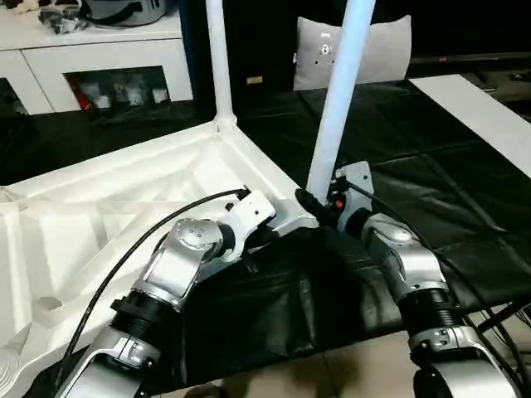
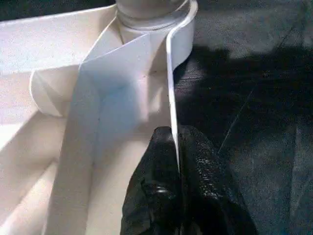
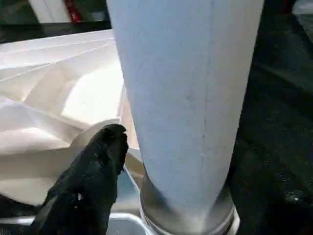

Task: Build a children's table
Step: Rotate leg to tighten

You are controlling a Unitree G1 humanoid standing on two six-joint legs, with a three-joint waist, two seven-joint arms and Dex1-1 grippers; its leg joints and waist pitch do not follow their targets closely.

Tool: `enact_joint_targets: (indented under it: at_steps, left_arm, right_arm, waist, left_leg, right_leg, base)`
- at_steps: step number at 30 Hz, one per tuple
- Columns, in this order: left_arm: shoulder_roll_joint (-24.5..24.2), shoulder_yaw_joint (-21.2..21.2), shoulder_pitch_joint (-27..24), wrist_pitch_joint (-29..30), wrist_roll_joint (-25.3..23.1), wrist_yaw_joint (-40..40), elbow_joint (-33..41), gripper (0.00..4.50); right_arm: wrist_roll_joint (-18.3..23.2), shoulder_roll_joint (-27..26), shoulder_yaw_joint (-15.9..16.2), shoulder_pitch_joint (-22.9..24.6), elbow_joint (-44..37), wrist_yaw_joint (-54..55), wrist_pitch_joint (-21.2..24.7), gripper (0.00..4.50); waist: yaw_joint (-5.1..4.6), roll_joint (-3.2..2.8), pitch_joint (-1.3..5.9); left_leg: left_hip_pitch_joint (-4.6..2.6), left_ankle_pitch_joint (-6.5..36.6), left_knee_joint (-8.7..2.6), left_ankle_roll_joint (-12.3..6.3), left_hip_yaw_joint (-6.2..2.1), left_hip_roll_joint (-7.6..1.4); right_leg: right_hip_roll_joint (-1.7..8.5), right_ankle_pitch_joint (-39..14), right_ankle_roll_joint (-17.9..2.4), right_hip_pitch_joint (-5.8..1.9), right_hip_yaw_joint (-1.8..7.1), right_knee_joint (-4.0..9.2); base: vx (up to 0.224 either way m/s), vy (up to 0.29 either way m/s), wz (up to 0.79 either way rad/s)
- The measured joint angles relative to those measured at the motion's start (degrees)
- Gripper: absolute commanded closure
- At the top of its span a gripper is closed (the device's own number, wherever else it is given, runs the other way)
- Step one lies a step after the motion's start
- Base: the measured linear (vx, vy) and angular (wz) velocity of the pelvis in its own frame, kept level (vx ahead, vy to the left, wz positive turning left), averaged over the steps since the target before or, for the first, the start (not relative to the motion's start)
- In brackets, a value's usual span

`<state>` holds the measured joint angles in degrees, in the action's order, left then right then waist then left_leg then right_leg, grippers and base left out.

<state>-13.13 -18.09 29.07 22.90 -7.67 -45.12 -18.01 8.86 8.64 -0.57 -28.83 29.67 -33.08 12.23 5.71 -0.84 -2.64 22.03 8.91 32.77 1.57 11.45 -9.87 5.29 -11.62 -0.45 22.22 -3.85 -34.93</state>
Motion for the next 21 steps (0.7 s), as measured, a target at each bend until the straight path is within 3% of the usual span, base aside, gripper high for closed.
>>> enact_joint_targets:
  at_steps: [8,15,19,21]
  left_arm:
    - [-5.12,-1.37,-0.20,-8.21,0.64,-6.70,-1.17,4.50]
    - [-10.07,-3.13,-0.39,-17.65,3.06,-16.65,-3.23,4.50]
    - [-12.20,-4.48,-0.39,-21.78,4.35,-22.93,-3.58,4.50]
    - [-12.82,-5.31,-0.29,-24.25,4.77,-25.78,-3.98,4.50]
  right_arm:
    - [2.75,9.38,1.85,5.00,-5.09,-16.74,-2.86,0.31]
    - [4.55,18.66,3.61,6.44,-7.24,-31.44,-2.76,0.31]
    - [4.56,20.02,5.62,6.37,-8.04,-36.46,-3.19,0.31]
    - [4.82,20.53,6.89,6.35,-8.21,-39.44,-3.12,0.56]
  waist:
    - [0.99,-0.12,-0.09]
    - [2.34,-0.12,-0.09]
    - [3.01,-0.12,-0.09]
    - [3.34,-0.12,-0.09]
  left_leg:
    - [0.14,0.01,0.00,-0.01,-0.01,-0.03]
    - [0.12,0.01,0.03,-0.02,0.00,-0.04]
    - [0.11,0.01,0.05,-0.02,0.00,-0.05]
    - [0.11,0.02,0.10,-0.03,0.00,-0.05]
  right_leg:
    - [-0.01,-0.01,0.02,0.10,-0.05,-0.02]
    - [-0.01,-0.01,0.01,0.07,-0.06,-0.02]
    - [0.00,-0.01,0.01,0.05,-0.07,-0.04]
    - [0.02,-0.01,0.01,0.01,-0.07,-0.03]
  base:
    - [0.000,0.000,0.00]
    - [0.000,0.000,0.00]
    - [0.000,0.000,0.00]
    - [0.000,0.000,0.00]
